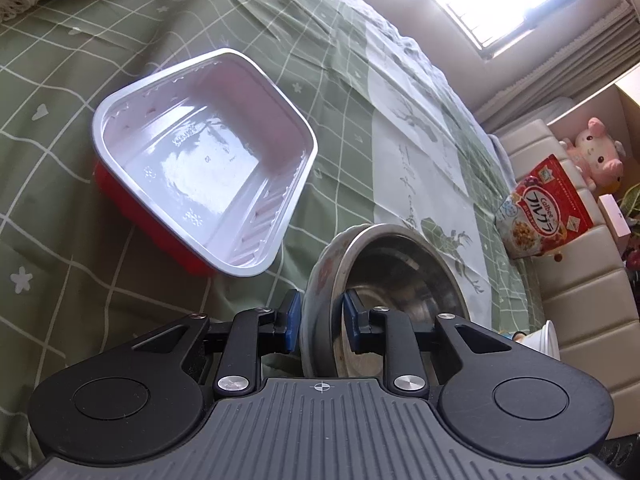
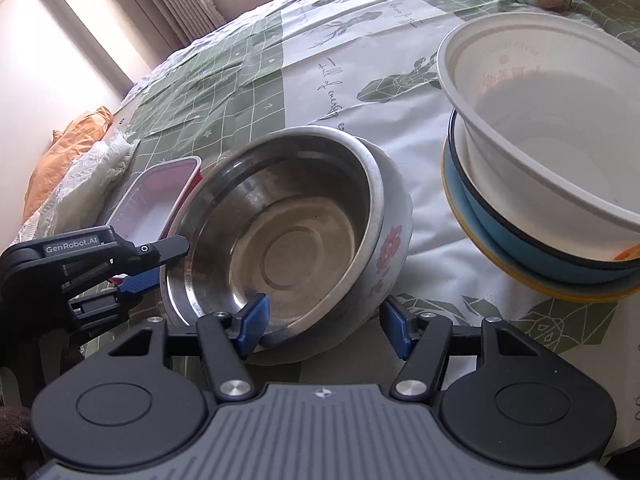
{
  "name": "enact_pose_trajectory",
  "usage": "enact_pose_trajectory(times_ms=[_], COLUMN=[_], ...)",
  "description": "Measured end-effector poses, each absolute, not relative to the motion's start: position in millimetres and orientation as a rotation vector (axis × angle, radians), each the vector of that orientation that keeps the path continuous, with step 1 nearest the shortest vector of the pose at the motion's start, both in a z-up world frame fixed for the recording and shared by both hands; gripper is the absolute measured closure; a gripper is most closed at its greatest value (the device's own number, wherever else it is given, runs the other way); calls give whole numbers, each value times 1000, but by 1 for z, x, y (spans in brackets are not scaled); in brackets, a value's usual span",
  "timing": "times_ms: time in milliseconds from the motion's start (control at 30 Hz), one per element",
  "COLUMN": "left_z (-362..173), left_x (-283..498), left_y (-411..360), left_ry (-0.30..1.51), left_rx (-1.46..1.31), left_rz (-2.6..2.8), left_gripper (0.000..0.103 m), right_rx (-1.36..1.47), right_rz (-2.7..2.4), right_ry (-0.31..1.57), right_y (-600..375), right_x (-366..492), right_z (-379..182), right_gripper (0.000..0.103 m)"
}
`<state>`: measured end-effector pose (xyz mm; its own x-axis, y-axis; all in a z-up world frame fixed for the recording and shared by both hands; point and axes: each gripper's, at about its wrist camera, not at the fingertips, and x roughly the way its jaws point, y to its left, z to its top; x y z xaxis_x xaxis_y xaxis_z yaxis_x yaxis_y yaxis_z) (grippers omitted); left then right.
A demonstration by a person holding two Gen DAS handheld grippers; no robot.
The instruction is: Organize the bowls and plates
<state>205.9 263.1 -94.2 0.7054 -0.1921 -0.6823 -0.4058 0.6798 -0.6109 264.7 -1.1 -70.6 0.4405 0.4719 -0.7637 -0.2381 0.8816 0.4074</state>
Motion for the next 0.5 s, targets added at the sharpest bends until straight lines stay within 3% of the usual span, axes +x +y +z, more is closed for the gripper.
enact_pose_trajectory(times_ms=[233,500], left_z=[-105,-110], left_x=[211,217], left_y=[253,253], left_ry=[846,854], left_rx=[-833,-842], left_rz=[127,112], left_gripper=[75,76], right_rx=[233,291], right_rz=[369,429], right_ry=[1013,1080], right_y=[-3,11], right_x=[272,291], right_z=[-79,-94], right_gripper=[37,40])
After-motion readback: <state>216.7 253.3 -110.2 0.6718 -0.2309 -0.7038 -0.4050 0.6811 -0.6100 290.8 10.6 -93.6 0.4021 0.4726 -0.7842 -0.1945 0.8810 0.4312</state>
